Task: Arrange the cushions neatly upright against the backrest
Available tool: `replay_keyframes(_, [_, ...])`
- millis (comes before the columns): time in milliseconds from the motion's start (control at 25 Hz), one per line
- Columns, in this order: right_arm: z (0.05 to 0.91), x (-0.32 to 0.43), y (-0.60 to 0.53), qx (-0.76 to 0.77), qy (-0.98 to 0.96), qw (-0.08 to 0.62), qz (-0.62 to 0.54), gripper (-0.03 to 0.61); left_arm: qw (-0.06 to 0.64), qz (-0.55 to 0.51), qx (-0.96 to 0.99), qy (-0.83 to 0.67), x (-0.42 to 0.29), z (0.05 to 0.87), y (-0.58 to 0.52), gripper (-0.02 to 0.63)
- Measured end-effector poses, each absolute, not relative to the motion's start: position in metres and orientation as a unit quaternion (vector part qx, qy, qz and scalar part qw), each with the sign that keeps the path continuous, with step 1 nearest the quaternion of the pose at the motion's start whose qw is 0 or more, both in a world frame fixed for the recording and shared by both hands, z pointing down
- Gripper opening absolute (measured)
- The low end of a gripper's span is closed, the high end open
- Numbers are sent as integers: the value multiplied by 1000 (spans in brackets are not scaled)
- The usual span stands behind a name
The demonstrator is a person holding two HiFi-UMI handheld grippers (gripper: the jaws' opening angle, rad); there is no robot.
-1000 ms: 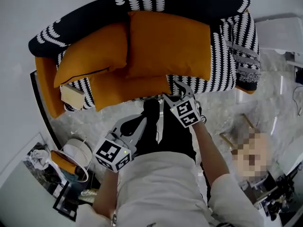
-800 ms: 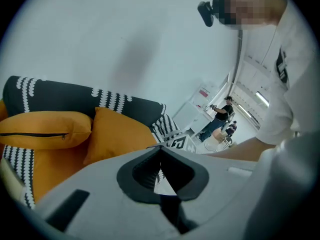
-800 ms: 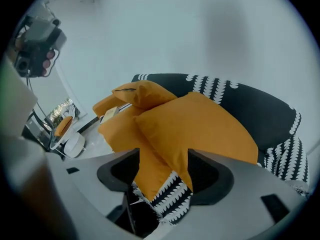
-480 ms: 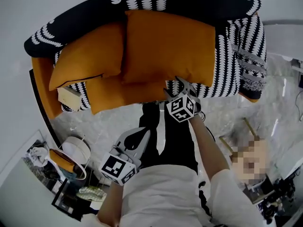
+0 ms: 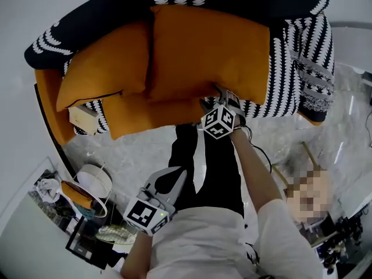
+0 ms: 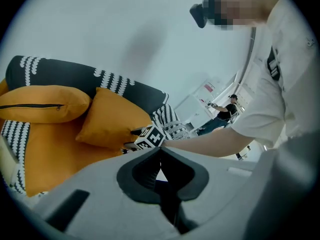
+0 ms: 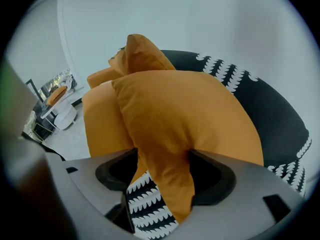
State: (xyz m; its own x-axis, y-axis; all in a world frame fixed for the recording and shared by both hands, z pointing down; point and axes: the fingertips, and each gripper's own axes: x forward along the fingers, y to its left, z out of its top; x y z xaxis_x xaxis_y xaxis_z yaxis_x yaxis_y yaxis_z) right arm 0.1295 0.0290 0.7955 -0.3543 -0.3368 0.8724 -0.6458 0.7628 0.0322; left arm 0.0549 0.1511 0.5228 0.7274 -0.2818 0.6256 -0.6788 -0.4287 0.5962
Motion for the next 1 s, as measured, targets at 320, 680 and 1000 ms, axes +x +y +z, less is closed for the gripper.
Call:
replay_keyframes(320, [812,137,16,298,-790,521,129,266,452,227,810,-296,57,525,146,11])
replay_keyframes(680, [802,143,11,317,-774,526,154,107,464,215,800,-313,55,522,133,11])
replay_keyframes(1000, [774,154,12,336,-766,514,191,14,437,194,826,-300,64,497,118,11])
